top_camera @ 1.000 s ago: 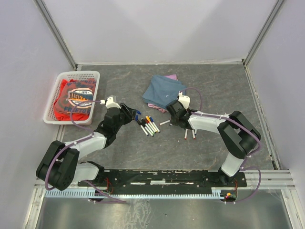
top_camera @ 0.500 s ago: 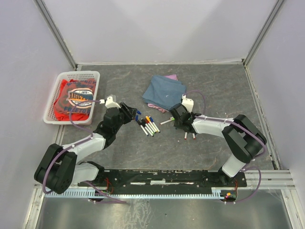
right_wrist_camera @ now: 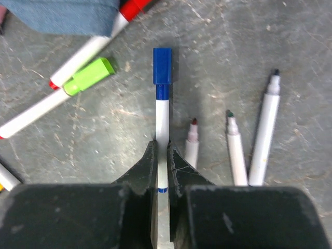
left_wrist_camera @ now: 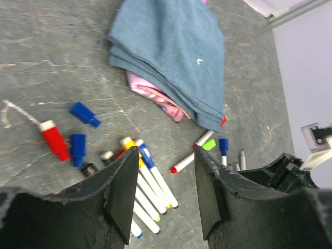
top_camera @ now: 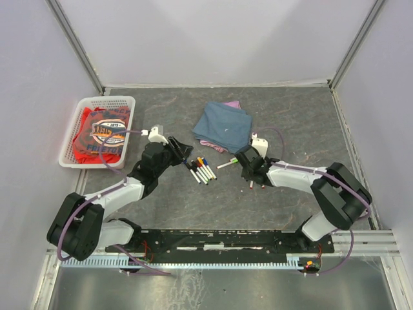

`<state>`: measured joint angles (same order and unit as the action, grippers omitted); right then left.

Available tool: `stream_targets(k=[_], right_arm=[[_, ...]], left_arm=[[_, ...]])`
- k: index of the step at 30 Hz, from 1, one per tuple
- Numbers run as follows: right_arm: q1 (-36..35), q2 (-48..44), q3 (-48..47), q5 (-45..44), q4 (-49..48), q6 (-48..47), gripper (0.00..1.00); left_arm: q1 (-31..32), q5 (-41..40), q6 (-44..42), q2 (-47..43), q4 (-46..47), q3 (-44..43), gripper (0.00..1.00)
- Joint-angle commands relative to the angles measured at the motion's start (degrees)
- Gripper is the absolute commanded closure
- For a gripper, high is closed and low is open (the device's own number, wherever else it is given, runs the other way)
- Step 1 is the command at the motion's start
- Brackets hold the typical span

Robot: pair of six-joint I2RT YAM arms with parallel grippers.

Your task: Open the pen caps

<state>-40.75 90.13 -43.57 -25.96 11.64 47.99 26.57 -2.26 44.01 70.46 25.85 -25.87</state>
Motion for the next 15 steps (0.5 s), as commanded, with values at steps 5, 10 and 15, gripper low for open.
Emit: stream_targets(k=[5,10,15], right_arm=[[0.19,-13.24,6.69,3.02,-1.47,-5.25,0.99],[-0.21,-22.26,10.77,10.71,-7.73,-9.01,0.99],[-0.53,-25.30,10.51,17.04,-10.31,-10.41,0.99]], left_arm=[[1.79,13.98,3.67,4.51,4.75,-6.18,0.44],[3.58,18.92,6.43,8.11,7.22,-7.76,0.42],[6.37,23.36,10.07,12.89,11.29,-9.76,0.41]])
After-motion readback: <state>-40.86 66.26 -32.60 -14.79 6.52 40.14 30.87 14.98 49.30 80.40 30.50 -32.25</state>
